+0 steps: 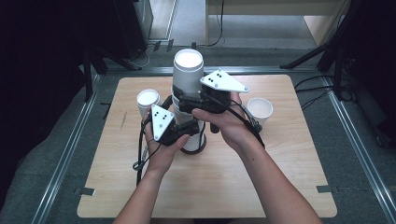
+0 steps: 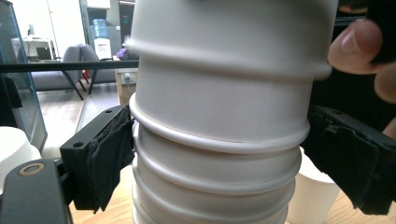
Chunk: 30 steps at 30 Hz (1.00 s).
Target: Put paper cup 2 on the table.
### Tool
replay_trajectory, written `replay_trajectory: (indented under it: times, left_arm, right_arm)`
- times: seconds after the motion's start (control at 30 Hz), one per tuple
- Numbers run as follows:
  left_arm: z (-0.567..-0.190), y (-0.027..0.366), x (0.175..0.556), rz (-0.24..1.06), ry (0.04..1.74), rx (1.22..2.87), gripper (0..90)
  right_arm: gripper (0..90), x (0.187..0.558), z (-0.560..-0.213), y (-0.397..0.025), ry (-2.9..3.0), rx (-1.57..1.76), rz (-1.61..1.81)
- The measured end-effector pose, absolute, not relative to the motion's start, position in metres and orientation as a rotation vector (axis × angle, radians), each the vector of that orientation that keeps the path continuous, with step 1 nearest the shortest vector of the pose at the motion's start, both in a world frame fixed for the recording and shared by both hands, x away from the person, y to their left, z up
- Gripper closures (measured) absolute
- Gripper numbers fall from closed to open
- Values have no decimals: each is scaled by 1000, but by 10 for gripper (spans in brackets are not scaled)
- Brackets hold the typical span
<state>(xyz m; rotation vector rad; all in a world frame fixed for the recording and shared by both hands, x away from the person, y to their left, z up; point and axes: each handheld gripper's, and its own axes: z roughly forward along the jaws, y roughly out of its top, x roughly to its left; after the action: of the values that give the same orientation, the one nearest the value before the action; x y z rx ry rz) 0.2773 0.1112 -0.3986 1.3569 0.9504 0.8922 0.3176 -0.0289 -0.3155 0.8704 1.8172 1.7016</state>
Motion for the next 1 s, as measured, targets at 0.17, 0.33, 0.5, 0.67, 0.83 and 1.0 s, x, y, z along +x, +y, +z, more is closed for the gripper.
replay_trajectory:
  times: [0.17,0.33,0.5,0.67,0.83,1.0]
  left_arm:
    - [-399,111,277,891,951,1356,90]
    - [-399,111,277,891,953,1356,90]
    - [-399,111,277,890,954,1354,90]
    - [-399,111,277,893,952,1359,90]
    - [-399,111,277,891,955,1354,90]
    - [-399,111,277,892,955,1355,90]
  right_arm:
    - [161,314,-299,-32,1776,863,1717]
    - [164,311,-293,-34,1749,852,1707]
    - [173,308,-285,-35,1703,838,1724]
    - [184,304,-272,-40,1655,839,1765]
    - [189,299,-264,-42,1619,833,1772]
    - [191,295,-256,-48,1578,837,1788]
